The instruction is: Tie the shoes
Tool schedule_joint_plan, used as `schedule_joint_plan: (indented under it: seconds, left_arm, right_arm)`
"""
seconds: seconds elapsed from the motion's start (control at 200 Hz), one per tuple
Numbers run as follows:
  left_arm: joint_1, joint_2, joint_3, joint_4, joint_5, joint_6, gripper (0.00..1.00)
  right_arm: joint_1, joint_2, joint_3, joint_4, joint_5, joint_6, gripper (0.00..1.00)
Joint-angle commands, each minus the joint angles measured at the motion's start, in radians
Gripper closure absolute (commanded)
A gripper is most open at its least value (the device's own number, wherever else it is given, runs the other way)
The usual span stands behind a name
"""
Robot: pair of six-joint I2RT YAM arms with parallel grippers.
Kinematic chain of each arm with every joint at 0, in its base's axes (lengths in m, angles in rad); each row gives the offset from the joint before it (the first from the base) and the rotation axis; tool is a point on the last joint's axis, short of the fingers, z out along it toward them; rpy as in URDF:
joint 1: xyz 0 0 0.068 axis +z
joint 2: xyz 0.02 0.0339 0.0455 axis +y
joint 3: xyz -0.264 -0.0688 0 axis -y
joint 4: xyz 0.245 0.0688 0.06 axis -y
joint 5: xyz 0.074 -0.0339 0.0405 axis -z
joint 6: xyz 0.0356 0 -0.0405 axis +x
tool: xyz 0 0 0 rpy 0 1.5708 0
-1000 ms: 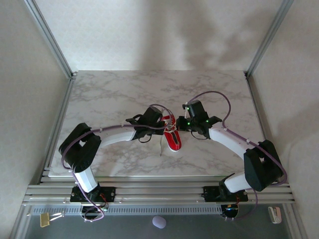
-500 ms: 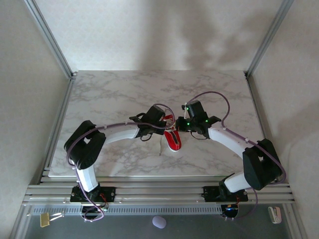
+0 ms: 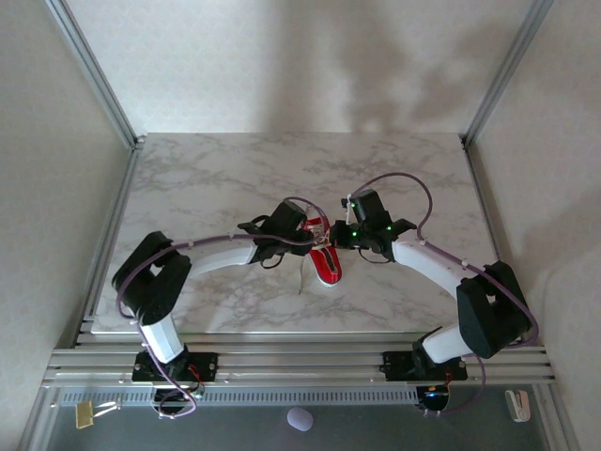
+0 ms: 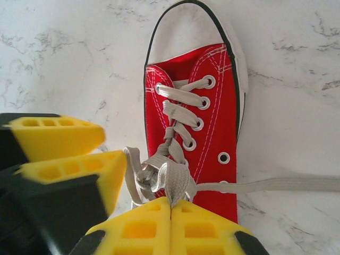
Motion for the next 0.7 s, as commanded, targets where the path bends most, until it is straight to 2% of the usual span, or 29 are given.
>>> schedule_joint_plan:
  seconds: [0.0, 0.06, 0.12, 0.15, 0.265, 0.385, 0.48, 0.581, 0.696]
  left_arm:
    - [-0.002, -0.096, -0.031, 0.011, -0.040, -0.025, 0.47]
    - [-0.002, -0.125, -0.050, 0.017, -0.038, -0.029, 0.43]
    - [-0.002, -0.147, -0.069, 0.036, -0.018, -0.029, 0.45]
    - [-0.001, -0.156, -0.082, 0.053, 0.004, -0.027, 0.50]
    - [-0.001, -0.143, -0.099, 0.112, 0.131, -0.003, 0.80]
    - [-0.001, -0.098, -0.095, 0.155, 0.196, 0.020, 0.95]
    - [-0.001, -0.063, -0.072, 0.148, 0.199, 0.036, 0.97]
    - [0.002, -0.036, -0.057, 0.141, 0.190, 0.045, 0.97]
    - [0.004, -0.015, -0.049, 0.141, 0.188, 0.048, 0.97]
  right_arm:
    - [0.000, 0.000, 0.020, 0.007, -0.020, -0.018, 1.00]
    - [0.002, 0.001, 0.021, 0.003, -0.020, -0.019, 1.00]
    - [0.002, 0.004, 0.023, 0.003, -0.022, -0.021, 1.00]
    - [0.002, 0.005, 0.024, 0.002, -0.023, -0.021, 1.00]
    - [0.003, 0.009, 0.026, 0.003, -0.024, -0.016, 1.00]
    - [0.003, 0.012, 0.028, 0.001, -0.023, -0.011, 1.00]
    - [0.003, 0.012, 0.031, -0.009, -0.013, 0.001, 1.00]
    - [0.003, 0.009, 0.044, -0.059, 0.053, 0.060, 1.00]
    - [0.010, 0.005, 0.041, -0.048, 0.041, 0.128, 1.00]
